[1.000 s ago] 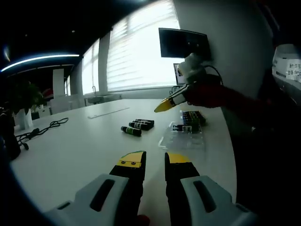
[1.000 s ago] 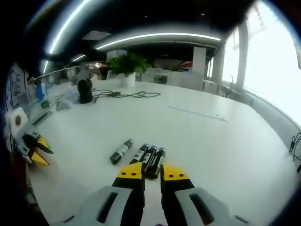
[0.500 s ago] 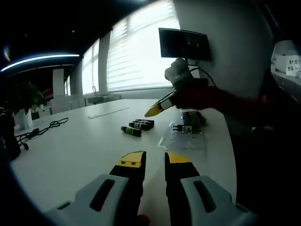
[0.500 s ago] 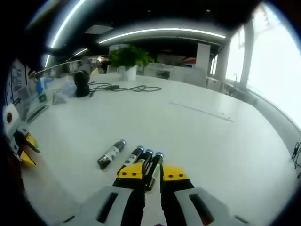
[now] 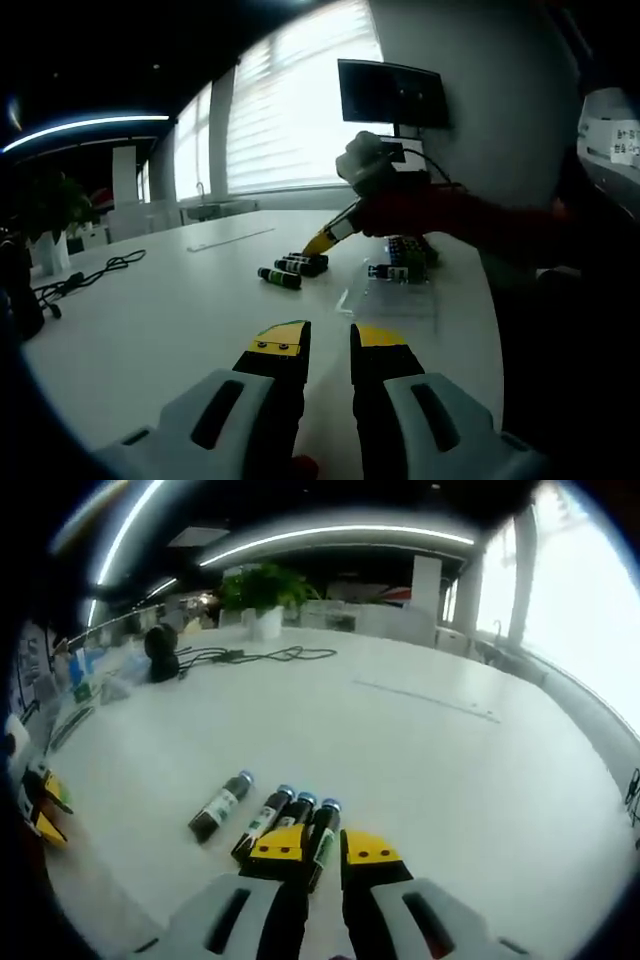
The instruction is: Grip medicine bottles put into box
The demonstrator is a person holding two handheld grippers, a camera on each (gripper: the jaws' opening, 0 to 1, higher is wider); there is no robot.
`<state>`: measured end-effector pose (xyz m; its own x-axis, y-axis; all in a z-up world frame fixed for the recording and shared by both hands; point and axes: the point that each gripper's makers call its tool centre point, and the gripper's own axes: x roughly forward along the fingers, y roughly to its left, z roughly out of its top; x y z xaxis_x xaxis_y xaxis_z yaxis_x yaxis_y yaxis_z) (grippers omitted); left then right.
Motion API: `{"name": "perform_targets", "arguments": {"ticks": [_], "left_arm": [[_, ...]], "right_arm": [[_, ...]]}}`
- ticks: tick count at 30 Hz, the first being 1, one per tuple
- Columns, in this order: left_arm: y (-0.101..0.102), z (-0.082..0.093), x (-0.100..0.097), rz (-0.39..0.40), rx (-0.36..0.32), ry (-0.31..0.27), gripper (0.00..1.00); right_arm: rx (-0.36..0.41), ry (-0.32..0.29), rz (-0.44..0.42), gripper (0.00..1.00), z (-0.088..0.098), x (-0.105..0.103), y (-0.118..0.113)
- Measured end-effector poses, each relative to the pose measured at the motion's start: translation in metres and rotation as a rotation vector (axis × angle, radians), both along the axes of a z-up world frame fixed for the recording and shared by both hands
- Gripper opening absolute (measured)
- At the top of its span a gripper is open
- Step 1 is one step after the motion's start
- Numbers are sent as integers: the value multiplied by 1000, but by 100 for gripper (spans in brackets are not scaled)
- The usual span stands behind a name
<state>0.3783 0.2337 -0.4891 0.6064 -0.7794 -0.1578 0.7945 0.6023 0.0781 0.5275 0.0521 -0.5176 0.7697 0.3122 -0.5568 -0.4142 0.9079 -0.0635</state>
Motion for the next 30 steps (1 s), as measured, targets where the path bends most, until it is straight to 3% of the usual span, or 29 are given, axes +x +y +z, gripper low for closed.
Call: {"name": "perform_targets", "arguments": {"ticks": [14, 30], "left_arm": [[0, -2, 1, 4, 12, -1, 10], [-1, -2, 1, 9, 19, -4, 10]], "right_arm": [[-55, 52, -28, 8, -13, 3, -9], [-24, 64, -13, 8, -14, 4, -10]]}}
